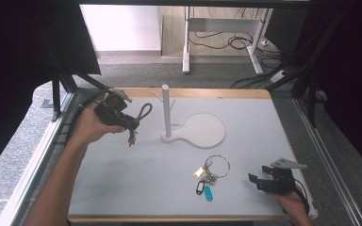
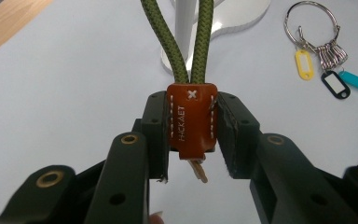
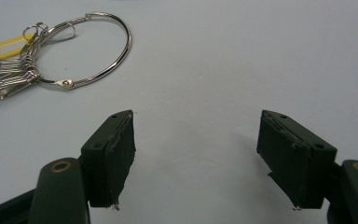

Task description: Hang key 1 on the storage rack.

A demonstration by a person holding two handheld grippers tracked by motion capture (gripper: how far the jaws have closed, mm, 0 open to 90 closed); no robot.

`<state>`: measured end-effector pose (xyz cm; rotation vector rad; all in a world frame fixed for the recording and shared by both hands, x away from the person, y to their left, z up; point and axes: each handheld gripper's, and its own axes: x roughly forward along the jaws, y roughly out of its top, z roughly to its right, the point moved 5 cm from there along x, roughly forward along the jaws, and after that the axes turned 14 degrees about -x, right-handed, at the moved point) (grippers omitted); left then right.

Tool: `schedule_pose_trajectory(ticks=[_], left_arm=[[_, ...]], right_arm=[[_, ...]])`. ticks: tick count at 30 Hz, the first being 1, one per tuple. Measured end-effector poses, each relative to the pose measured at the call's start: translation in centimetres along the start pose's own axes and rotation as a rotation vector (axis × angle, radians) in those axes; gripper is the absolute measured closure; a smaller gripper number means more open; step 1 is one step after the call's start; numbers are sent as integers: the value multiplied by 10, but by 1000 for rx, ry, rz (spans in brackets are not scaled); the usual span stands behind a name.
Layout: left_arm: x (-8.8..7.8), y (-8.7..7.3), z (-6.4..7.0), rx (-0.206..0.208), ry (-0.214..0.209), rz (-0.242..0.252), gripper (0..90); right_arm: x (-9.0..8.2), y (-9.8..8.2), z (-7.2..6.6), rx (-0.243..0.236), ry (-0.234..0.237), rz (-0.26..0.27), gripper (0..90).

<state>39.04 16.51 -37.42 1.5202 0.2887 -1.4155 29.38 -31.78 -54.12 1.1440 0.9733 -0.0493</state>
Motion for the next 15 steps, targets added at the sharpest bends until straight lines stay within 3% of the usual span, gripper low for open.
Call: schedule_pose_trajectory(ticks=[15], left_arm=[[-6,17,-3,-10,-17,31,666]], right_arm=[[1,-1,1,-5,-1,-7,281]])
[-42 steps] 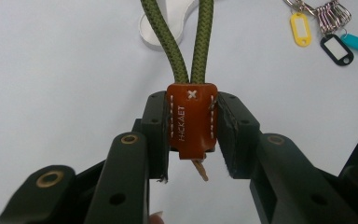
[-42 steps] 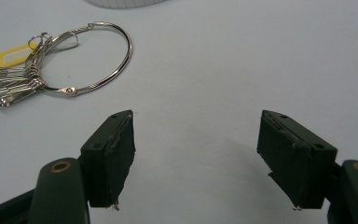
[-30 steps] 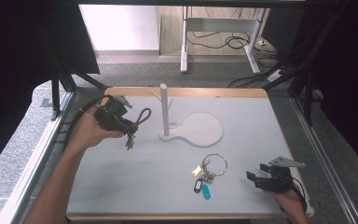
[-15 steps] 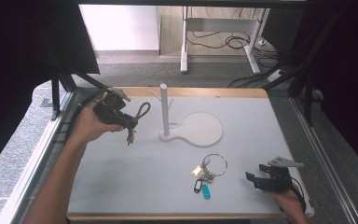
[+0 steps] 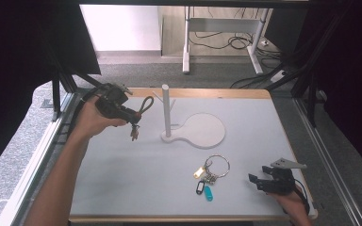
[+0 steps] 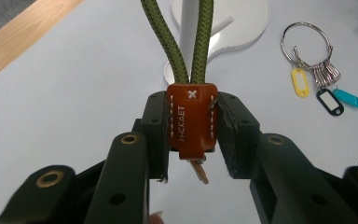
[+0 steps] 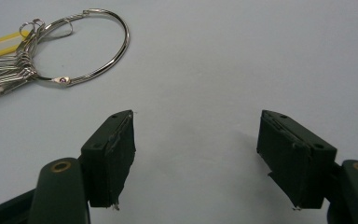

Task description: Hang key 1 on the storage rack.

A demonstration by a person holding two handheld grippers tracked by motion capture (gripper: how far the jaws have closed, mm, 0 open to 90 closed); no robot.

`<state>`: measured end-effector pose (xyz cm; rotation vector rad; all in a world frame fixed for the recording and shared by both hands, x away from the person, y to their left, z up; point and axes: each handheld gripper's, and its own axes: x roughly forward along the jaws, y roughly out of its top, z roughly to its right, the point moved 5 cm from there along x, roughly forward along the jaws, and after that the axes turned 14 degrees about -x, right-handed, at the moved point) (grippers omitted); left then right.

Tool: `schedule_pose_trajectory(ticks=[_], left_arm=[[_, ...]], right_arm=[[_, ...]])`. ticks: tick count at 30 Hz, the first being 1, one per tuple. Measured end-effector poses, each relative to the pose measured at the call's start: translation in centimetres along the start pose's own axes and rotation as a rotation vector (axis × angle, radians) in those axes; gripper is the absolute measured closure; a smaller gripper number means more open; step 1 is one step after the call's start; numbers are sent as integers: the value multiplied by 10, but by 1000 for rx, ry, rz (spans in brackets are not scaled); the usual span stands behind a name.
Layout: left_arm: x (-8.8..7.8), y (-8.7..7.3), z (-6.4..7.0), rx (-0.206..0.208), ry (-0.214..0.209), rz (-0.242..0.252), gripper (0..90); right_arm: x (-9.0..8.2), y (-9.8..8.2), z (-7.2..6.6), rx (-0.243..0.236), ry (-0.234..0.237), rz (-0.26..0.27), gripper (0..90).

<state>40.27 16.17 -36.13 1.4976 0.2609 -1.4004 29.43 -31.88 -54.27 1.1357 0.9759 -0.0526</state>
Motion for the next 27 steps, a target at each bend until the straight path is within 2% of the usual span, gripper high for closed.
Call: schedule_pose_trajectory(ticks=[6,13,19,27], left_arm=[[-2,7,-2,1,-6,2,666],[-4,15,-7,-18,-15,17,666],[1,22,-12,-36,-39,20,666],[8,30,-17,-35,-32,12,666]], right_arm=[[0,0,0,0,1,-1,281],[1,-1,0,-1,3,-5,281],[1,-1,0,-2,8,-4,281],[2,-1,-1,-3,14,-5,281]])
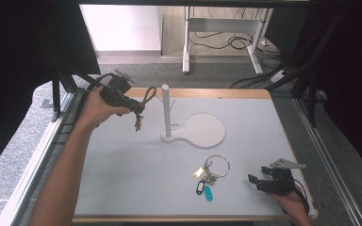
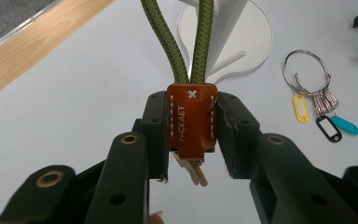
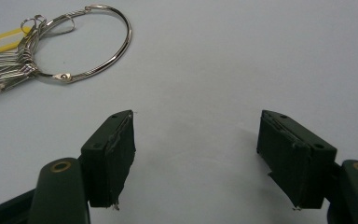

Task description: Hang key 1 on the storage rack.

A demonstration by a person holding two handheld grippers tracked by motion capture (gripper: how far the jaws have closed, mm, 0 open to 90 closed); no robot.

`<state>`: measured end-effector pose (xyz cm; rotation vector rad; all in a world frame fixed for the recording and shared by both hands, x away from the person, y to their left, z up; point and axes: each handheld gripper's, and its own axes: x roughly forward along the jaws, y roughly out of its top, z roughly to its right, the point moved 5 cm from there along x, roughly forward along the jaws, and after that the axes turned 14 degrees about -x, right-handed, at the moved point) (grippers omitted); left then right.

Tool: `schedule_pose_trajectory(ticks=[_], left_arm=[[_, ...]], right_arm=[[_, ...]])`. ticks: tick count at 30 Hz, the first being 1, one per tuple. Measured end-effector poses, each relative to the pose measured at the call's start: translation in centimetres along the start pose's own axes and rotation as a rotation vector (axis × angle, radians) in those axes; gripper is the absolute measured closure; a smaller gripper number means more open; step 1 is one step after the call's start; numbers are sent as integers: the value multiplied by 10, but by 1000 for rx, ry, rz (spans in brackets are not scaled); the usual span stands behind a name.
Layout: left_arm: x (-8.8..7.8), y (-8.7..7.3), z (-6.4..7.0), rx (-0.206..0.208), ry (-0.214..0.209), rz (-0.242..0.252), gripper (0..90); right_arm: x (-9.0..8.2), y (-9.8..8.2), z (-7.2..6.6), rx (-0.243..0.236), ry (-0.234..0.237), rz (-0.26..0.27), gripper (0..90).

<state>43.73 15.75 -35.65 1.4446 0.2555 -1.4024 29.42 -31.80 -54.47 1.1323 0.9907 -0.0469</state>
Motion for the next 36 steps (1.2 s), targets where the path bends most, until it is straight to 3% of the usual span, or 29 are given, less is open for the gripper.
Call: schedule_pose_trajectory(ticks=[11,17,26,33,36], left_arm=[[16,7,-2,-11,-13,-17,666],[27,8,5,10,-26,-34,666],[37,3,7,8,-29,-48,664],[42,0,8,8,-28,-47,656],[41,1,12,12,-27,-24,644]], right_arm=[[1,0,0,2,2,-2,281],[1,-1,0,3,1,-3,281],[1,-1,0,1,-1,-3,280],[2,0,0,-1,0,-2,280],[2,-1,0,-6,-2,-1,280]])
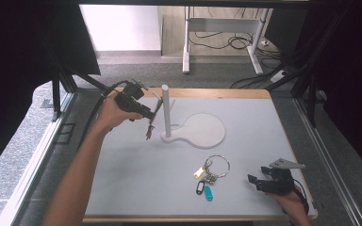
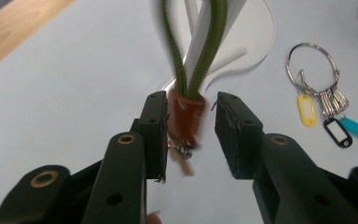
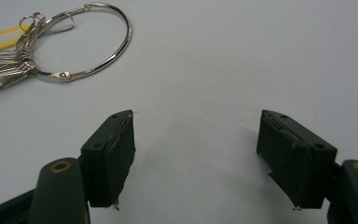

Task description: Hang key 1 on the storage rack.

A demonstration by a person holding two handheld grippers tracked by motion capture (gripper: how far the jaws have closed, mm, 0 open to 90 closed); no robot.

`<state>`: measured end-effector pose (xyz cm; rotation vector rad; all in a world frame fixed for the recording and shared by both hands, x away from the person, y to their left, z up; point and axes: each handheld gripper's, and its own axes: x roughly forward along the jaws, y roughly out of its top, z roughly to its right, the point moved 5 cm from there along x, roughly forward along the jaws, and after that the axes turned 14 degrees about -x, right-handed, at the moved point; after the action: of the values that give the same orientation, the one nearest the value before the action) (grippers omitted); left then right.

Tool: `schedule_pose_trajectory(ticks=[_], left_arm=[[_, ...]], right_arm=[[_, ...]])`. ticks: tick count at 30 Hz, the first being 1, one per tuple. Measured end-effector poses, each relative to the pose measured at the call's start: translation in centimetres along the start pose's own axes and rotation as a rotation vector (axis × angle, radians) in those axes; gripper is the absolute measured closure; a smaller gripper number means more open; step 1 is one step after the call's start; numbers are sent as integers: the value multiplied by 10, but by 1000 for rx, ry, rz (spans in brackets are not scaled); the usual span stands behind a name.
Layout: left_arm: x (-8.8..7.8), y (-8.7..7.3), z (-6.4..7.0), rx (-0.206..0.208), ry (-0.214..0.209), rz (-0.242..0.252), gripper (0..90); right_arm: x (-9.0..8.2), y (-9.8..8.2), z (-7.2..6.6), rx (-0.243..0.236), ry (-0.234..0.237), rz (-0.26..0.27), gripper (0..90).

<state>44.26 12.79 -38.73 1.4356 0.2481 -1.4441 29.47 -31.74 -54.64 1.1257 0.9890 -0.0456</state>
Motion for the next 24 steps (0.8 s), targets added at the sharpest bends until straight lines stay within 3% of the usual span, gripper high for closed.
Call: schedule_pose_trajectory(ticks=[9,24], left_arm=[[-7,-15,11,33,14,44,606],[-17,-84,34,39,-39,151,514]], right_arm=[[0,0,0,-7,-3,-3,279],[0,4,-5,-14,5,4,278]])
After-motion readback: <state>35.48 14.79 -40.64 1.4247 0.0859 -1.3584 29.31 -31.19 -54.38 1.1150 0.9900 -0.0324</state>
